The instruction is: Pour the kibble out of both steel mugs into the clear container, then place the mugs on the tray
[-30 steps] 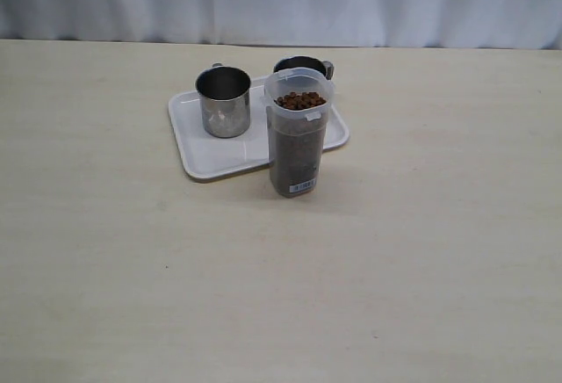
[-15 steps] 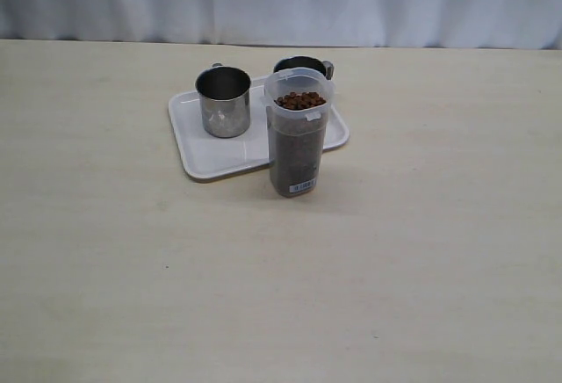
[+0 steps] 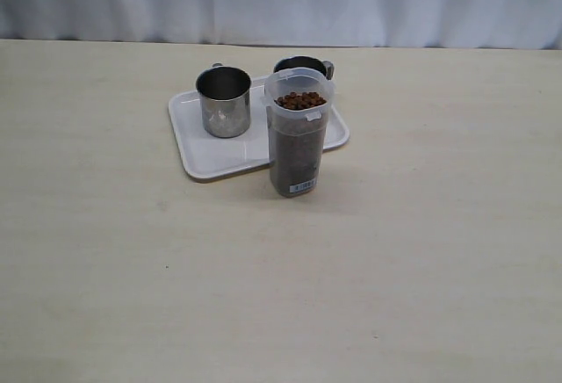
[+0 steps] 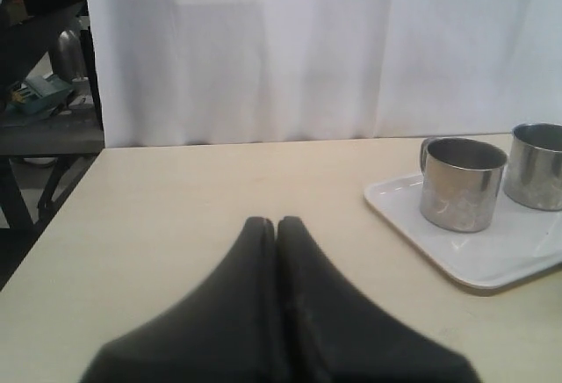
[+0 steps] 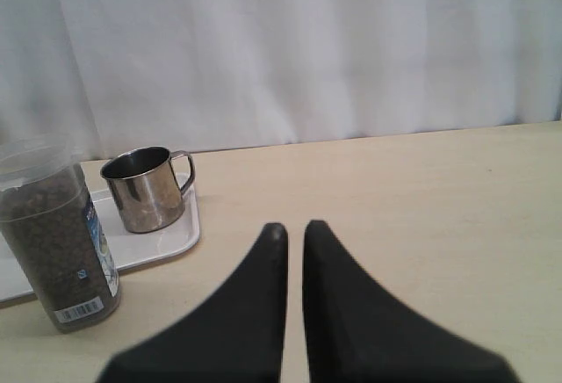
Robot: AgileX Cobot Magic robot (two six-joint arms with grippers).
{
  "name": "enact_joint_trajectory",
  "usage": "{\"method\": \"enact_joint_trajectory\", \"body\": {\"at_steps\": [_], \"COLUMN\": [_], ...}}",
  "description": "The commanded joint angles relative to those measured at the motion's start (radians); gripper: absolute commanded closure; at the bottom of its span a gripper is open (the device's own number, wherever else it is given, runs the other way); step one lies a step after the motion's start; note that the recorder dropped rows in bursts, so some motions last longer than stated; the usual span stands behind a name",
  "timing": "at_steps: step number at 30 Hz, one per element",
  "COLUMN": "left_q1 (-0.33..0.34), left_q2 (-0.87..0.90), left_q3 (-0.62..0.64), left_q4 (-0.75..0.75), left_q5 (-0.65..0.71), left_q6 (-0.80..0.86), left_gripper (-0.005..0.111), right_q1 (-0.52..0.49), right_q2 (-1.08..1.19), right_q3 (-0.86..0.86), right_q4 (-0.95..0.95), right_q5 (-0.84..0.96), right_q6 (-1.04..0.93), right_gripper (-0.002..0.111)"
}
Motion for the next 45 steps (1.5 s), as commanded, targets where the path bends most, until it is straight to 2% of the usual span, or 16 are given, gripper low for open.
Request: {"method": "enact_joint_trajectory", "body": {"at_steps": [1,30,33,41,45], "left_q1": [0.002,0.002,0.002,0.002,0.002], "left_q2": [-0.004,-0.004,-0.004,-0.004,-0.004], "left_q3": [0.003,0.003,0.003,0.003,0.003], "left_q4": [0.003,0.001,0.054,0.066,0.194], "left_q5": [-0.005,-0.005,-0.005,-0.005,-0.005], "left_q6": [0.004,0.004,0.024,0.024,-0.040], "left_gripper": [0.107,0.107,0.107,0.107,0.107], "right_q1": [0.003,0.003,0.003,0.003,0.003], "right_q2": [-0.003,-0.003,-0.003,-0.003,-0.003], "right_q3": [0.004,0.004,0.004,0.004,0.004], "right_q4": [0.002,0.002,0.002,0.002,0.002], "right_q5": [0.000,0.000,0.000,0.000,0.000], "right_q6": [0.001,0.001,0.001,0.001,0.001], "right_gripper": [0.103,0.103,0.103,0.103,0.103]}}
